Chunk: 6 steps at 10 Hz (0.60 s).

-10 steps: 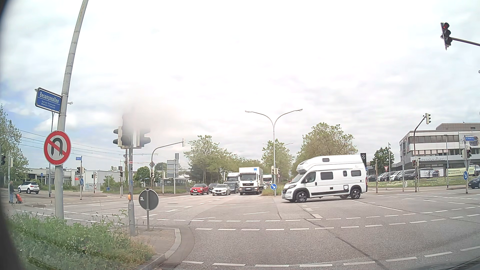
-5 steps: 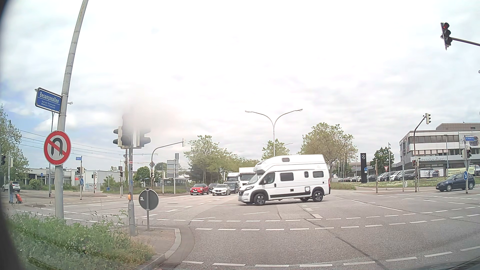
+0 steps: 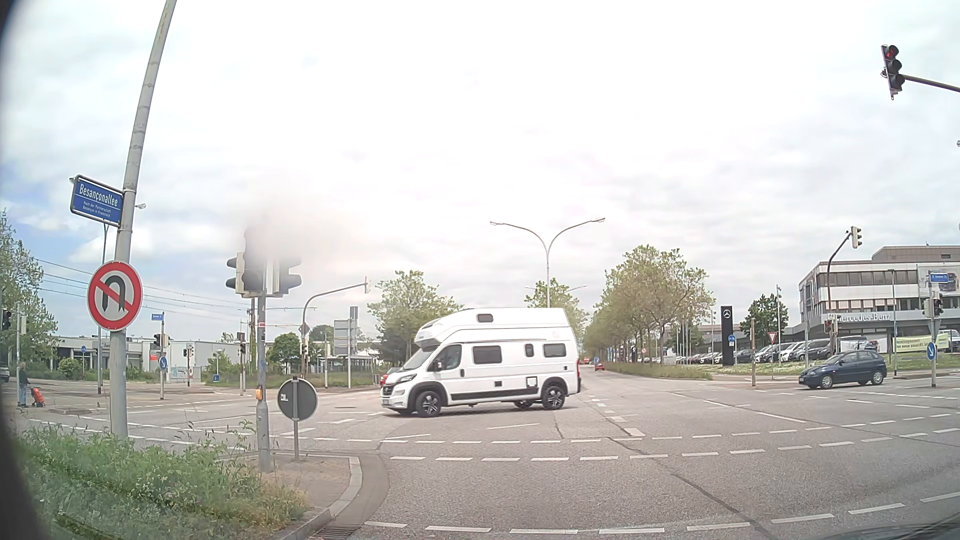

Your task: Follow the waypoints while adhering to traffic rules and regulations

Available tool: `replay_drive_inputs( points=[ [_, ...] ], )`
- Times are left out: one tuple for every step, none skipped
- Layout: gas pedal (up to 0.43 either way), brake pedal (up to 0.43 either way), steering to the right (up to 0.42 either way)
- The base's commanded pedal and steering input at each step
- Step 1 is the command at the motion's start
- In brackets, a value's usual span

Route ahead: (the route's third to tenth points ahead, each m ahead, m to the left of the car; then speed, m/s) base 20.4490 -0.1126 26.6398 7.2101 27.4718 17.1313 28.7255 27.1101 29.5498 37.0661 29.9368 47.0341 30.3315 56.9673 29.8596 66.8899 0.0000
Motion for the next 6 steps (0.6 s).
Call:
replay_drive_inputs(
  points=[
    [0.0, 0.28, -0.006],
    [0.0, 0.28, -0.006],
    [0.0, 0.28, -0.006],
    [0.0, 0.28, -0.006],
    [0.0, 0.28, -0.006],
    [0.0, 0.28, -0.006]
  ],
)
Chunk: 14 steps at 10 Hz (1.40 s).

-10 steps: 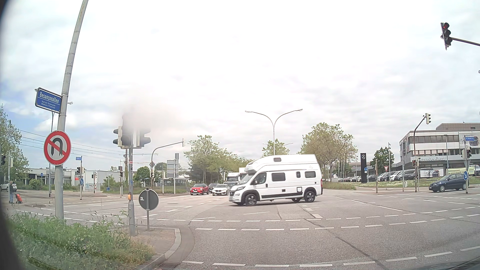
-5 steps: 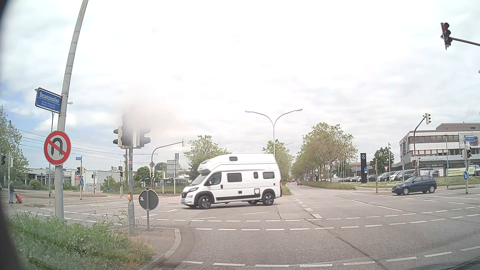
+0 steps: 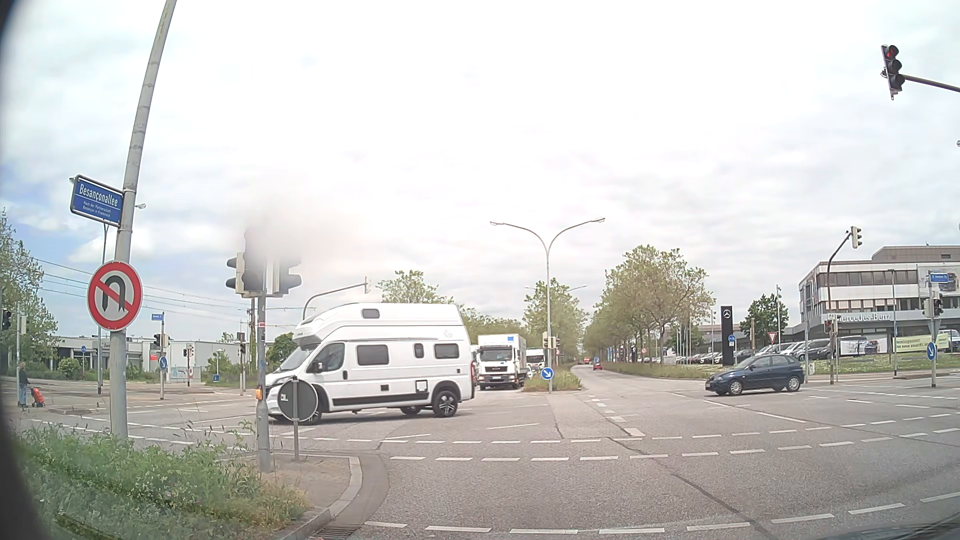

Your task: Follow the waypoints while adhering to traffic rules and regulations

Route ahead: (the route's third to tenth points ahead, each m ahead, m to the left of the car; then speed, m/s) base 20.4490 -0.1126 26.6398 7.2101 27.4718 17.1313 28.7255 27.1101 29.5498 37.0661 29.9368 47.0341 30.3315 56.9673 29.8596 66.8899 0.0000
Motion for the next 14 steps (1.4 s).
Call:
replay_drive_inputs(
  points=[
    [0.0, 0.28, -0.006],
    [0.0, 0.28, -0.006],
    [0.0, 0.287, -0.006],
    [0.0, 0.28, -0.006],
    [0.0, 0.28, -0.006],
    [0.0, 0.28, -0.006],
    [0.0, 0.28, -0.006],
    [0.0, 0.28, -0.006],
    [0.0, 0.171, -0.006],
    [0.0, 0.0, -0.006],
    [0.0, 0.0, -0.006],
    [0.177, 0.0, -0.006],
    [0.22, 0.0, -0.006],
    [0.22, 0.0, -0.006]
  ],
)
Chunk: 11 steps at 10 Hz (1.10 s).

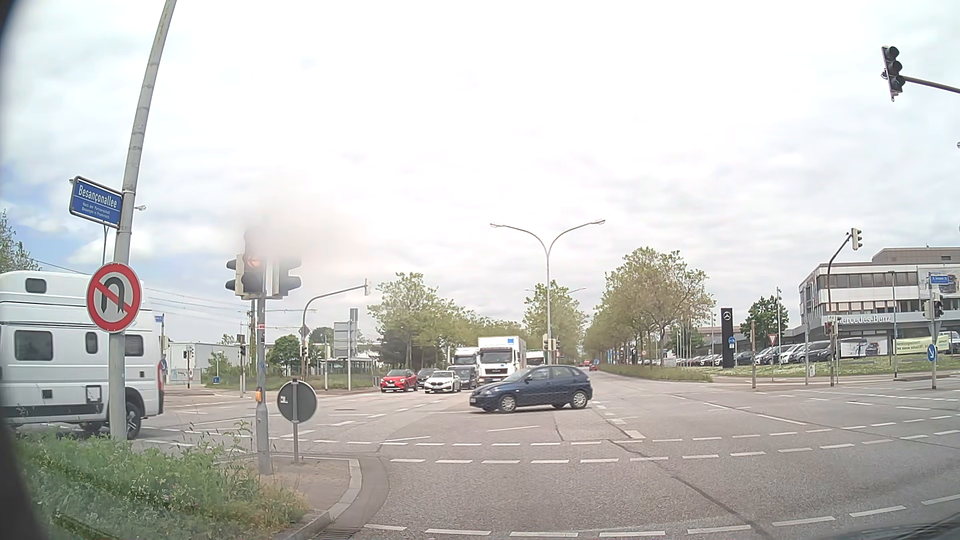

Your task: Follow the waypoints while adhering to traffic rules and regulations

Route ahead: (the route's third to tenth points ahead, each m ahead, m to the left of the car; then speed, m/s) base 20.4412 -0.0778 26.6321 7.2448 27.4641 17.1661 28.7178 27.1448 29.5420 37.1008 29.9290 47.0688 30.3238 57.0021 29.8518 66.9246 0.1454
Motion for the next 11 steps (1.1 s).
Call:
replay_drive_inputs(
  points=[
    [0.22, 0.0, -0.006],
    [0.24, 0.0, -0.006],
    [0.26, 0.0, -0.006],
    [0.299, 0.0, -0.006],
    [0.339, 0.0, -0.006],
    [0.37, 0.0, -0.006],
    [0.39, 0.0, -0.006],
    [0.398, 0.0, -0.006],
    [0.421, 0.0, -0.006],
    [0.429, 0.0, -0.005],
    [0.429, 0.0, -0.005]
  ],
)
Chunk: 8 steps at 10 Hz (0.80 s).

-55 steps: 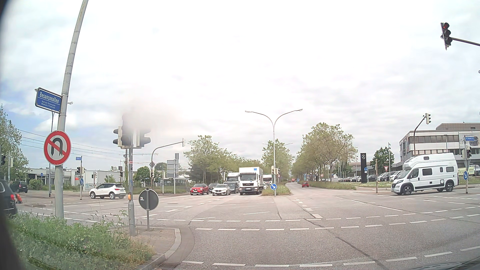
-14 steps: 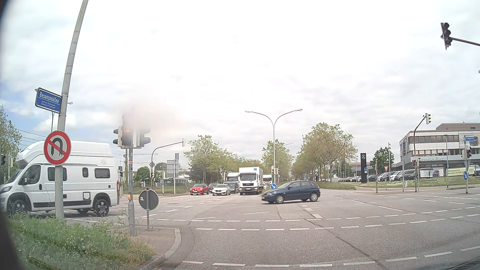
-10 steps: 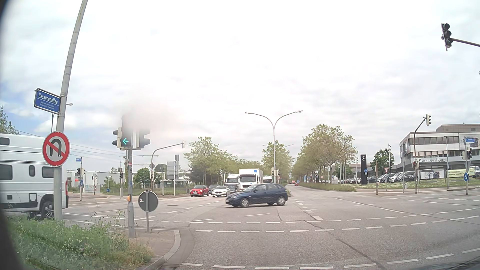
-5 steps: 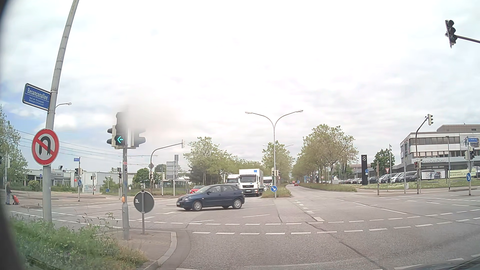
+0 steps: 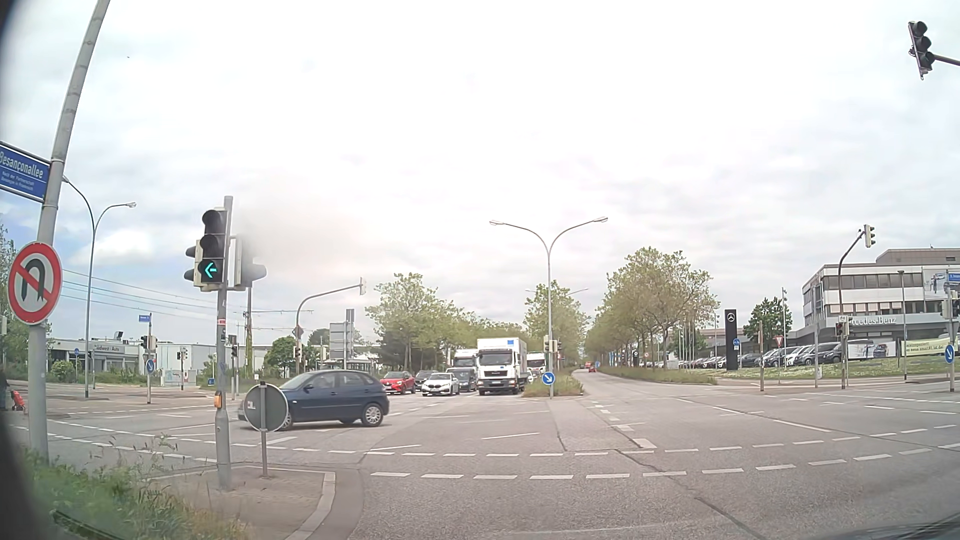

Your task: Follow the waypoints while adhering to traffic rules and regulations

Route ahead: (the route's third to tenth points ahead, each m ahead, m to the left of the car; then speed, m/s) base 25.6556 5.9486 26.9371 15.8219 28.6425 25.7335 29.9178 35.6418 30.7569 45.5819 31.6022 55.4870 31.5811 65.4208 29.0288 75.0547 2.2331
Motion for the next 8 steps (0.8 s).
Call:
replay_drive_inputs(
  points=[
    [0.429, 0.0, -0.004],
    [0.441, 0.0, -0.008],
    [0.441, 0.0, -0.015],
    [0.441, 0.0, -0.026],
    [0.441, 0.0, -0.036],
    [0.429, 0.0, -0.052],
    [0.429, 0.0, -0.074],
    [0.429, 0.0, -0.093]
  ],
)
